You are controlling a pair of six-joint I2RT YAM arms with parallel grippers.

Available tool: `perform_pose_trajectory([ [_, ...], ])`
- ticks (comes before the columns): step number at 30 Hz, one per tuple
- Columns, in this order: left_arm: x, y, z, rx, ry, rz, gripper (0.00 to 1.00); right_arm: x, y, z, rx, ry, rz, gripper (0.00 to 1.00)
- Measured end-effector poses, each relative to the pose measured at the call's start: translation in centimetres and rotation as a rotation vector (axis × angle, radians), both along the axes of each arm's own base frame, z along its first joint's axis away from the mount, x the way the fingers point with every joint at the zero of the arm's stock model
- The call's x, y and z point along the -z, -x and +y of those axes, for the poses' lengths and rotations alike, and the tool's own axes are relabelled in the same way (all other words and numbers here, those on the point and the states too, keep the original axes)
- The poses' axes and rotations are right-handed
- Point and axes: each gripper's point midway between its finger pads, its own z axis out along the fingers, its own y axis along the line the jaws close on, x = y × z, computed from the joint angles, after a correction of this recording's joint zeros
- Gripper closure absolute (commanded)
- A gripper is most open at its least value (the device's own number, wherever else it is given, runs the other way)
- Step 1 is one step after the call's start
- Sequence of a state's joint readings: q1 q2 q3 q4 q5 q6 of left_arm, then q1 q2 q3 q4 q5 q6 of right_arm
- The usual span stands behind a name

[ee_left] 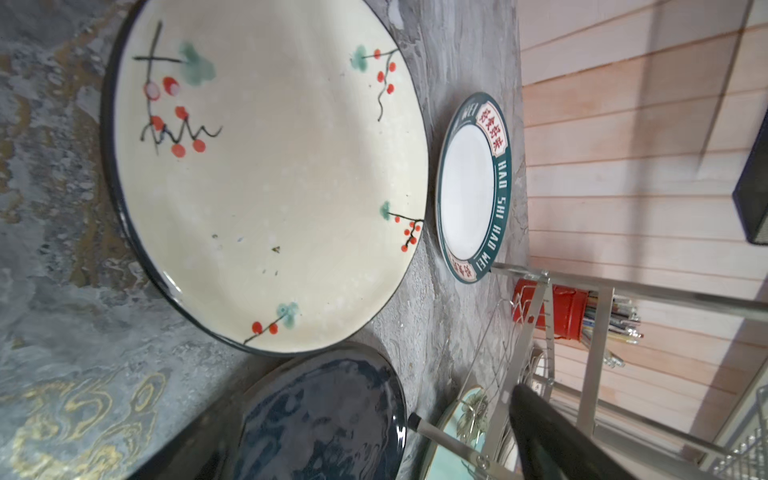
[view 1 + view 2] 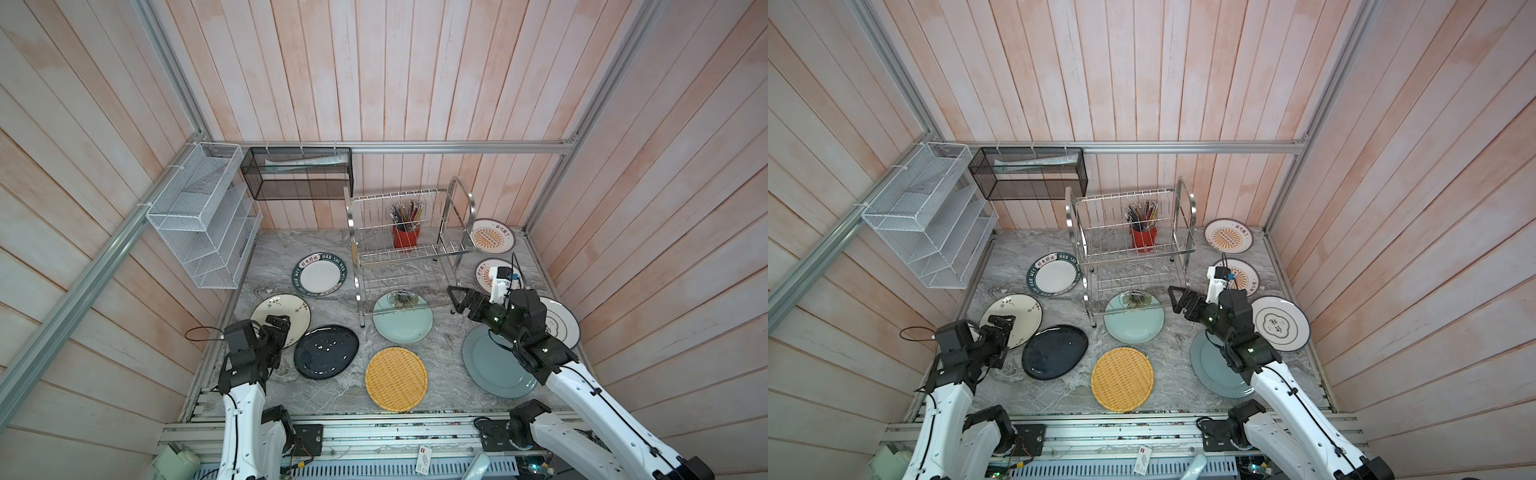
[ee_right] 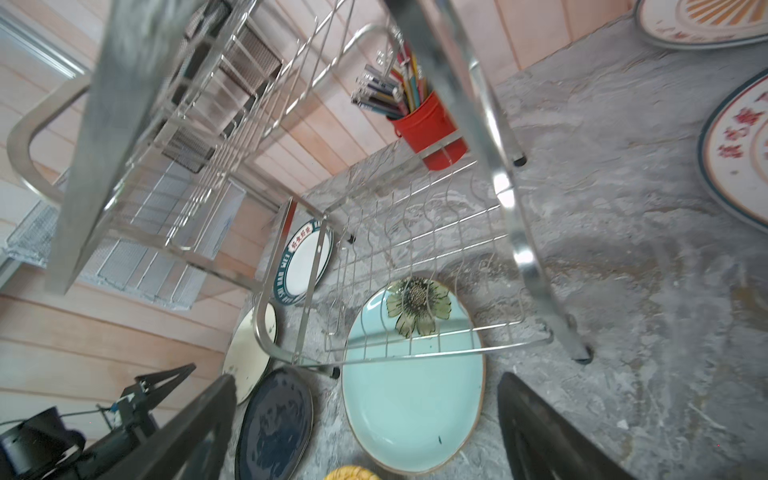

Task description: Load the plates into the dish rack

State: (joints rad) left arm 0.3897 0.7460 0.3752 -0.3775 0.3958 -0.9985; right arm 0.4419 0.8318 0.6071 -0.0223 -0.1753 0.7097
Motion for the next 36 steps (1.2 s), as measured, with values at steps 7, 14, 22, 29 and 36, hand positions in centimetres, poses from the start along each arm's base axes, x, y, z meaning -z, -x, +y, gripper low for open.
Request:
perform_pose_trajectory([
  [7,2.5,1.1,2.1,-0.118,0.072,0.004,0.06,2.7,1.2,3.0,-0.092,0.02,0.048,0.02],
  [14,4.0,1.6,2.2,-0.142,0.096,0.006,0.09,3.2,0.6,4.0,-0.122,0.009,0.045,0.02],
  [22,5.5,1.3,2.3,-0.15,0.12,-0.007,0.16,3.4,0.7,5.7,-0.187,-0.008,0.041,0.02],
  [29,6.0,0.5,2.7,-0.174,0.147,-0.029,0.28,2.8,0.6,6.2,-0.204,-0.046,0.023,0.02],
  [36,6.7,-0.2,3.5,-0.225,0.177,-0.04,0.41,2.4,0.5,6.3,-0.208,-0.058,0.014,0.02],
])
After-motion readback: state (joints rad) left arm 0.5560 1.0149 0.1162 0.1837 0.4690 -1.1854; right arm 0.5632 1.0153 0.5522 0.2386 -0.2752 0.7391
